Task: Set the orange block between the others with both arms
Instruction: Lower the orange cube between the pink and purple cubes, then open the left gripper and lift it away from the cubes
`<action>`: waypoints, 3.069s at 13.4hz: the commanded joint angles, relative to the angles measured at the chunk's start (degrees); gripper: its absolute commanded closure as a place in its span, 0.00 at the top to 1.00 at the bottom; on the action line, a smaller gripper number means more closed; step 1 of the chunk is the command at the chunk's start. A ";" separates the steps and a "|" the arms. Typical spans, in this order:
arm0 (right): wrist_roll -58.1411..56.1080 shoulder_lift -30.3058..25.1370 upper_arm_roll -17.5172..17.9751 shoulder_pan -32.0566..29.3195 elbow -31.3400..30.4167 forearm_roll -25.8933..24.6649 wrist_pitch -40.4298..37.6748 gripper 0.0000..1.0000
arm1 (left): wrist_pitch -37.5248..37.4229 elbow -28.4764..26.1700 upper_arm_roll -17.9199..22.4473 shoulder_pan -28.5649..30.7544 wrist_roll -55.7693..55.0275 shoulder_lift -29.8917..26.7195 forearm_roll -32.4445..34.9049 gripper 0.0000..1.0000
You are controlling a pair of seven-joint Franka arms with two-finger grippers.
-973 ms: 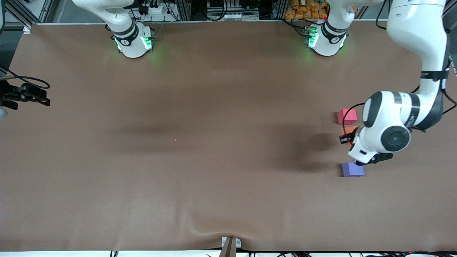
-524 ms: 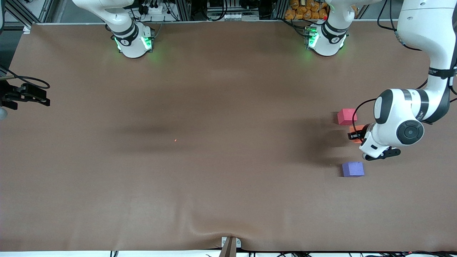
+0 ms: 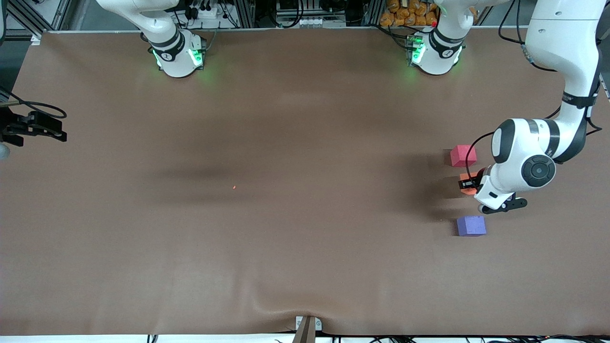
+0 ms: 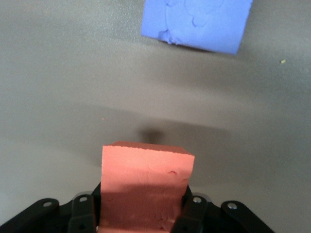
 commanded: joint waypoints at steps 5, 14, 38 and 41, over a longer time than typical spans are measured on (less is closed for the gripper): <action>0.36 -0.54 0.08 -0.05 0.25 -0.45 -0.58 1.00 | 7.02 -1.51 -0.65 2.20 -0.10 1.82 -2.36 0.00; 0.36 -0.54 0.08 -0.05 0.25 -0.45 -0.58 1.00 | 9.67 -1.24 -0.74 2.02 3.15 2.96 -1.93 0.00; 0.45 -0.54 0.08 0.03 0.34 -0.63 -0.58 1.00 | 2.73 -0.63 -3.10 1.84 3.68 -10.19 -2.19 1.00; 0.45 -0.54 0.17 0.03 0.34 -0.63 -0.58 1.00 | -2.43 0.68 -5.91 1.93 3.24 -17.14 -2.63 1.00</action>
